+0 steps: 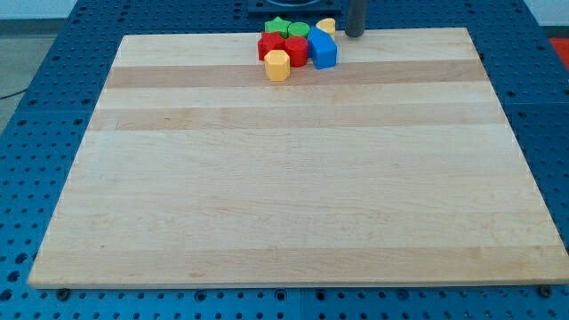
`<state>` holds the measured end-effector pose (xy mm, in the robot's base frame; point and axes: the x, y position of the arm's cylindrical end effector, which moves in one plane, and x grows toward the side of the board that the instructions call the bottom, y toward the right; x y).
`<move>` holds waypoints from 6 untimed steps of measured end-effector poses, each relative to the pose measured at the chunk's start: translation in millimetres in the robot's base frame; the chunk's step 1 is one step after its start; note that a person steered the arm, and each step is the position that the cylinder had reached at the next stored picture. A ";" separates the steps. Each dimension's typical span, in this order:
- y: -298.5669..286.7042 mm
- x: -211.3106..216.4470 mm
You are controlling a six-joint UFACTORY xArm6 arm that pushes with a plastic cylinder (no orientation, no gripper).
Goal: Push the heart into the green blocks
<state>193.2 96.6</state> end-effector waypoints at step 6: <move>-62.5 3.6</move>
